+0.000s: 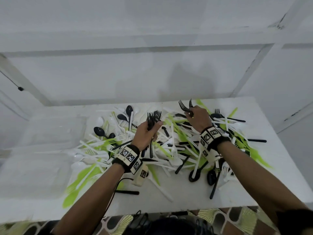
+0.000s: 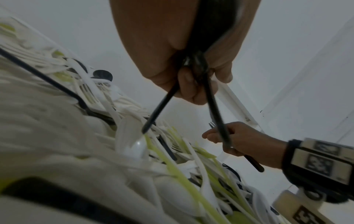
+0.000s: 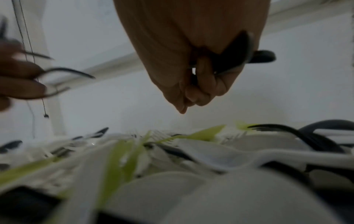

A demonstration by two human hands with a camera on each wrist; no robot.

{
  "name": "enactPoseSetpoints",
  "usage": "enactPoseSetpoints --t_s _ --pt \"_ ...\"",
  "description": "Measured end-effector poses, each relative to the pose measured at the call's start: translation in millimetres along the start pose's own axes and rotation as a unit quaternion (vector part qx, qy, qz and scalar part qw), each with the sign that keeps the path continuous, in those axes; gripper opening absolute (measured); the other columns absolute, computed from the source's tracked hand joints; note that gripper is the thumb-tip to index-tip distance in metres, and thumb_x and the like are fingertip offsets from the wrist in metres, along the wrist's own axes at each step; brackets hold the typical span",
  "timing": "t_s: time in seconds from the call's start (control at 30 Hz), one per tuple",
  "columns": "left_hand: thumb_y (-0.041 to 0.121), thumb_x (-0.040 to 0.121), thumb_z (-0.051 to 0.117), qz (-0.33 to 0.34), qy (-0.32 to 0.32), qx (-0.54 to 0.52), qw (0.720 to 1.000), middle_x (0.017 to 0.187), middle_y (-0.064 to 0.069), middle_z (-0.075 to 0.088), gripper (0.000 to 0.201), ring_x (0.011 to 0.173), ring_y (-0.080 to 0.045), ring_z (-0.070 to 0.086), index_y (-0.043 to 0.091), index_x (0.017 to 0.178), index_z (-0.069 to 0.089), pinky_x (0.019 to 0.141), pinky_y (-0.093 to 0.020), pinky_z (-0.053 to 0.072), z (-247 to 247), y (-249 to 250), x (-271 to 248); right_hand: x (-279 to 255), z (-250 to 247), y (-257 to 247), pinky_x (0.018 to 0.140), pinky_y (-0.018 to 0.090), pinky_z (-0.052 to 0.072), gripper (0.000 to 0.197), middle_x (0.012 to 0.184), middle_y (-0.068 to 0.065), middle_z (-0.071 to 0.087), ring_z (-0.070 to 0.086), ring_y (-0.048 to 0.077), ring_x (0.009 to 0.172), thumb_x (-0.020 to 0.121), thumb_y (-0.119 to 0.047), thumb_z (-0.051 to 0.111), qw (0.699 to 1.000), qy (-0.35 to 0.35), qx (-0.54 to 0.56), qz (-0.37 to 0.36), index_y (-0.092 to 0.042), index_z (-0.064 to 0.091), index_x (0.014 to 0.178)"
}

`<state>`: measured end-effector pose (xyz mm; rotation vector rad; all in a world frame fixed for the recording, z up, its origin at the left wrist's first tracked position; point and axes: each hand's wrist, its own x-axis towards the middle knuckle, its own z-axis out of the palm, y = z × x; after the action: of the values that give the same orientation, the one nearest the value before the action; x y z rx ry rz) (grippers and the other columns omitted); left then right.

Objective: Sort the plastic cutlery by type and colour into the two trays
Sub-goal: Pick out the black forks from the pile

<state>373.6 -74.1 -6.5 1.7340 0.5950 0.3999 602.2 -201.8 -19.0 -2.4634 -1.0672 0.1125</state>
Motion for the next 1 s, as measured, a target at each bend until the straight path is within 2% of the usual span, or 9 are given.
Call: enactPoseSetpoints --t_s 0.07,0.13,0.2,0.3,0.4,0.53,0.63,0.8,1.0 --pt "0.034 0.098 0.068 -0.015 0.003 -0.027 1.0 0.056 -0.008 0.037 0.04 0.047 -0.021 0.038 0.02 0.067 0.047 0.052 -0.03 0.034 0 -7 -4 19 1 6 0.08 0.04 0.049 0.028 0.106 0.017 0.067 0.064 0.038 0.096 0.101 -0.023 0.057 0.998 -0.04 -0.046 -0.014 -0.005 0.074 0.114" --pt "0.025 0.093 0.075 -0.013 0.004 -0.03 0.999 0.057 -0.002 0.035 0.047 0.049 -0.02 0.033 0.017 0.068 0.037 0.052 -0.03 0.031 -2 -19 -5 35 3 11 0.08 0.039 0.048 0.028 0.111 0.017 0.067 0.064 0.038 0.098 0.103 -0.02 0.053 0.994 -0.068 -0.076 -0.026 -0.006 0.072 0.118" --pt "0.019 0.09 0.077 -0.012 0.004 0.006 1.0 0.055 0.009 0.04 0.046 0.05 -0.015 0.037 0.018 0.068 0.037 0.057 -0.032 0.036 -5 -26 -6 46 5 14 0.082 0.038 0.048 0.03 0.116 0.016 0.067 0.064 0.036 0.102 0.104 -0.017 0.049 0.988 -0.104 -0.108 -0.037 -0.009 0.071 0.123" --pt "0.015 0.091 0.076 -0.02 0.018 0.016 0.999 0.053 0.011 0.043 0.043 0.051 -0.01 0.04 0.016 0.069 0.04 0.066 -0.038 0.043 -10 -30 -9 56 8 15 0.087 0.038 0.05 0.029 0.122 0.015 0.065 0.063 0.035 0.107 0.103 -0.015 0.05 0.979 -0.157 -0.127 -0.038 -0.014 0.072 0.121" --pt "0.014 0.091 0.076 -0.015 0.048 0.024 0.998 0.053 0.011 0.042 0.042 0.051 -0.011 0.038 0.014 0.068 0.04 0.061 -0.033 0.04 -13 -34 -10 59 8 15 0.089 0.039 0.052 0.026 0.122 0.014 0.06 0.062 0.035 0.107 0.099 -0.016 0.054 0.971 -0.189 -0.145 -0.034 -0.015 0.074 0.115" --pt "0.013 0.091 0.075 -0.005 0.055 0.02 0.998 0.056 0.008 0.042 0.041 0.052 -0.013 0.039 0.01 0.069 0.04 0.058 -0.029 0.039 -10 -33 -8 59 6 22 0.088 0.039 0.052 0.026 0.119 0.017 0.057 0.061 0.035 0.102 0.096 -0.025 0.056 0.965 -0.21 -0.153 -0.025 -0.012 0.072 0.112" --pt "0.014 0.09 0.076 0.008 0.043 0.05 0.998 0.057 0.011 0.043 0.041 0.054 -0.009 0.041 0.015 0.067 0.042 0.06 -0.025 0.039 -6 -30 -9 60 5 23 0.087 0.036 0.05 0.024 0.118 0.016 0.056 0.06 0.034 0.102 0.092 -0.025 0.06 0.968 -0.216 -0.128 -0.022 -0.014 0.071 0.11" --pt "0.017 0.09 0.076 0.012 0.046 0.07 0.996 0.062 0.007 0.044 0.042 0.062 -0.011 0.041 0.021 0.066 0.042 0.065 -0.028 0.038 -1 -29 -16 56 9 21 0.093 0.039 0.051 0.043 0.13 0.009 0.048 0.059 0.03 0.11 0.09 -0.039 0.065 0.964 -0.237 -0.117 -0.031 -0.024 0.065 0.13" --pt "0.02 0.089 0.077 0.0 0.063 0.074 0.995 0.063 0.004 0.046 0.042 0.06 -0.013 0.042 0.022 0.067 0.042 0.063 -0.032 0.039 -2 -32 -24 53 15 18 0.082 0.043 0.053 0.036 0.125 0.006 0.048 0.062 0.033 0.094 0.09 -0.037 0.073 0.974 -0.182 -0.085 -0.103 -0.022 0.066 0.122"
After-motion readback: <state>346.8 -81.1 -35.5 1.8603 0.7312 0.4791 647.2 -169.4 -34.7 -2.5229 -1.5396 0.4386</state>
